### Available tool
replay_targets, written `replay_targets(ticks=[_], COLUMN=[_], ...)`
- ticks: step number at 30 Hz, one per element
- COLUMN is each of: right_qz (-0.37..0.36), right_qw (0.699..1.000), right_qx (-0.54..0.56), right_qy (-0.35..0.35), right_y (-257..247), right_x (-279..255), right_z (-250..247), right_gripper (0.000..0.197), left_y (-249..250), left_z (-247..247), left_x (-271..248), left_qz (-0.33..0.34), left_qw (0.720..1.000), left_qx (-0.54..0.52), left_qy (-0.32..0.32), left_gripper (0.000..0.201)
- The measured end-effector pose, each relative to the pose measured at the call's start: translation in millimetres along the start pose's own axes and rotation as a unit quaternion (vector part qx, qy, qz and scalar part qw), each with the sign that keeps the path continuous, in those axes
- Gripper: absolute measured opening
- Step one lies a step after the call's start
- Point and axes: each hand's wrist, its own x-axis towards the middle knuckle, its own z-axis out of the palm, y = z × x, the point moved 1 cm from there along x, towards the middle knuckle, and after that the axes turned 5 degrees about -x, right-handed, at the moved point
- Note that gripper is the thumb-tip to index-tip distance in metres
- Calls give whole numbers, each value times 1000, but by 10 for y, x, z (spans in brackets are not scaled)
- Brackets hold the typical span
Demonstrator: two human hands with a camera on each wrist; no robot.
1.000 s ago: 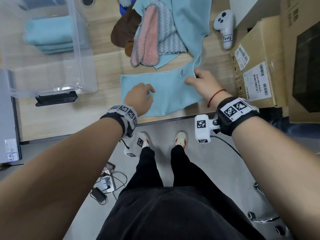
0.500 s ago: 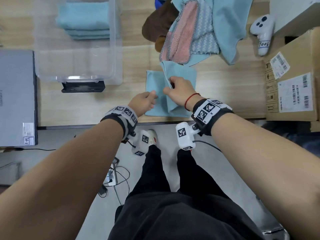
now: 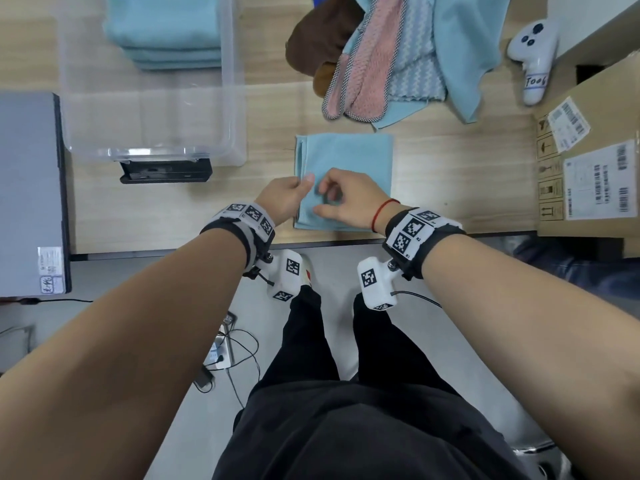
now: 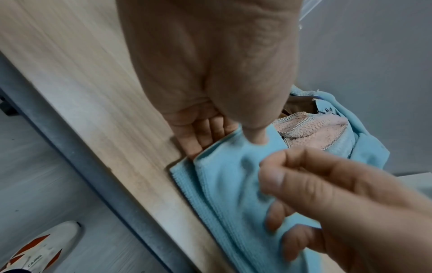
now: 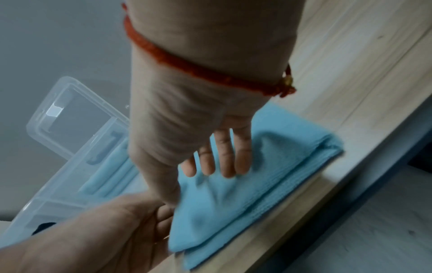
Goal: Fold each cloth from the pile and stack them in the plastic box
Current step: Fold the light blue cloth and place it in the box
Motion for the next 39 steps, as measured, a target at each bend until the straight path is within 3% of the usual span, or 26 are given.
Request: replay_targets(ticks=[3,7,12,17,23,28,30,33,37,39], right_qz=[-25,-38,-46,-69,-71,-32,-13,-42,-41,-31], right_qw=[994,971,971,971,974,972,971,965,954,950], right_qx=[-103,-234,-223,-218,-180,-200,-208,-245,-295,-311], right_qy=[19,30,72,71,121,120,112,89,6,-21], right_y=[230,457,568,656,766,792,806,823,818,825], right_x=[-113,-292,-388,-441,-475,-508,-512,-505,-476,-468], right_z=[-33,-23,29,39,60,69,46,22,78,73], right_gripper=[49,70,62,58,35,59,70,81,82,88], left_y=[55,14,48,-14,19,73,123,156,147,152], left_z=[-1,-19,19,38,47,61,74,92,116,109], left_x=[-57,-22,-104,-90,-131,-188,-211,-206,-199,-180], left_qz=[27,17,13,17,25,36,62,115,96,73], left_qw=[999,998,997,995,993,990,987,980,967,962], left_qx=[39,50,65,59,83,114,125,148,234,262], left_qy=[6,15,50,79,76,80,79,71,41,30], left_gripper=[57,51,30,18,32,52,75,105,82,82])
